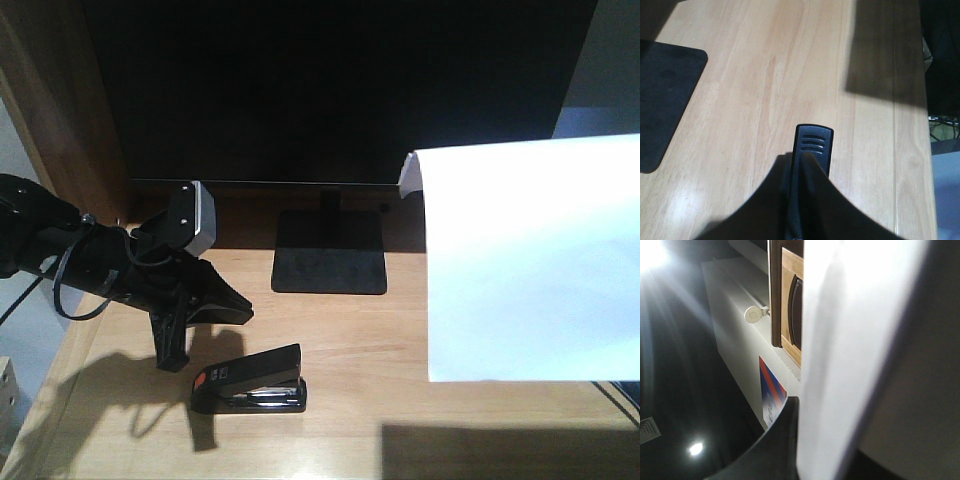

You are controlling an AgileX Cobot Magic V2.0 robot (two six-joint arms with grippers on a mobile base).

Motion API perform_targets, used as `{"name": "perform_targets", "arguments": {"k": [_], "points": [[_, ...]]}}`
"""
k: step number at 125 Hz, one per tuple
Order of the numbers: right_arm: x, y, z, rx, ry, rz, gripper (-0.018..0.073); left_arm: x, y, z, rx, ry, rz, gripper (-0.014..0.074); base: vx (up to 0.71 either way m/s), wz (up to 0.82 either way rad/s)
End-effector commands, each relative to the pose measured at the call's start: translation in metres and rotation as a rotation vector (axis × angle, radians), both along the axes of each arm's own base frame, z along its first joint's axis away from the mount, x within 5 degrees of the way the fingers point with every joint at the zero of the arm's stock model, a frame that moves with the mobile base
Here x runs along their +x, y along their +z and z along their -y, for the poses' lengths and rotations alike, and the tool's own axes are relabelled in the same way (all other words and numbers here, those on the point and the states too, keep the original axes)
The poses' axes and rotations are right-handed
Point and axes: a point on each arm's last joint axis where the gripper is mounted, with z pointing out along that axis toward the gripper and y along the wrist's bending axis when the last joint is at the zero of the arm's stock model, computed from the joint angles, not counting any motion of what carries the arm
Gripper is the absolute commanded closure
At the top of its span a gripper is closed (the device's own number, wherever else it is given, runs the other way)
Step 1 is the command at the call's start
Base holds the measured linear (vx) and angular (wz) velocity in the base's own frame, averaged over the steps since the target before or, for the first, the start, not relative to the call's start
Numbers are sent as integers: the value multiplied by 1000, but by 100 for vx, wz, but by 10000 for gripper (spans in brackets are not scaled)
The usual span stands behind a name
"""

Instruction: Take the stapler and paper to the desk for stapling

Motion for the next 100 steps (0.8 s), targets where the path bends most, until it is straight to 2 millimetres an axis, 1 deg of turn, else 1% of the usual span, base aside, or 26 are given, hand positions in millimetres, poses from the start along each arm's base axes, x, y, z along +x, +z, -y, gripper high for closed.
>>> {"name": "perform_targets", "arguments": {"k": [1, 14, 24, 41, 58, 79, 100], "points": [[-4, 11, 1, 13, 4, 60, 566, -4, 24, 7, -66, -4, 41, 605, 0, 0], [-4, 11, 1, 13, 4, 60, 566, -4, 24, 12, -60, -14, 65, 605, 0, 0], [-4, 11, 1, 13, 4, 60, 566, -3, 20, 19, -59, -21, 72, 604, 0, 0], [-4, 11, 1, 13, 4, 60, 566, -1, 5, 31, -54, -44, 51, 604, 0, 0], [-4, 11, 1, 13, 4, 60, 566, 2, -9, 38, -33, -40, 29, 604, 0, 0], [-4, 11, 1, 13, 4, 60, 566, 5, -23, 39, -17, -37, -2, 604, 0, 0], [-4, 11, 1, 13, 4, 60, 566, 5, -25, 39, -14, -44, 3, 604, 0, 0]]}}
